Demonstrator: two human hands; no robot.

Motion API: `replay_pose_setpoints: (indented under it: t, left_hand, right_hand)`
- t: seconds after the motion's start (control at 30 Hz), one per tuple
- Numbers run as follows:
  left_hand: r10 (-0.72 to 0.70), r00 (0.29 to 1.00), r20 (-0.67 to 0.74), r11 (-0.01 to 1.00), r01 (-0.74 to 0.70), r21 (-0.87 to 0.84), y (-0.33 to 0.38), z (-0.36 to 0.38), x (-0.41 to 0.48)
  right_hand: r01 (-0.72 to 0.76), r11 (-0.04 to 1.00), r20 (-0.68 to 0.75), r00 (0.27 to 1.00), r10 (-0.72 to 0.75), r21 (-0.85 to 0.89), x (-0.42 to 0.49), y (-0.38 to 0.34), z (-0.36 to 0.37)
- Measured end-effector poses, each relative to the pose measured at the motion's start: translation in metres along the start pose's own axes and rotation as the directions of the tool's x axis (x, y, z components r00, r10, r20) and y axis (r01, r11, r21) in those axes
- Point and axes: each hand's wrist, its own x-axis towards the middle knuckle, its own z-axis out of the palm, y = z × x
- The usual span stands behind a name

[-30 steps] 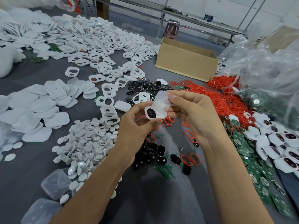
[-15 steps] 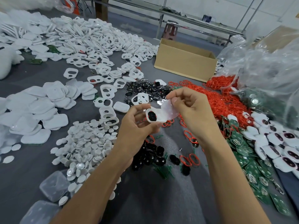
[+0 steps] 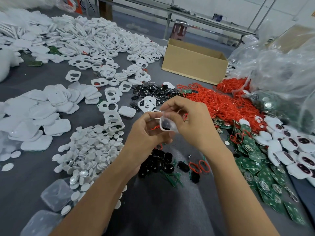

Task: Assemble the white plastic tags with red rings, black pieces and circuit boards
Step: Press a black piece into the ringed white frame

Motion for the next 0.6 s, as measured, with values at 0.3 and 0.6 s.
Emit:
replay_pose_setpoints:
  t: [0.3,0.6]
  left_hand:
    - [0.006,1.0,0.016,0.999,-0.006,-0.041,-0.0001,-0.0005,0.0012]
    - [0.027,0.999,0.026,0.996,-0.025,-0.083,-0.0003,-0.0004,0.002]
  right_hand:
    - [-0.006,0.988,-0.051,0.999,0.014,0.155,-0.0015,0.0013,-0.0036]
    - [-0.022,0.973,-0.019,0.999,0.027,0.231,-0.0003,0.0056,-0.0052]
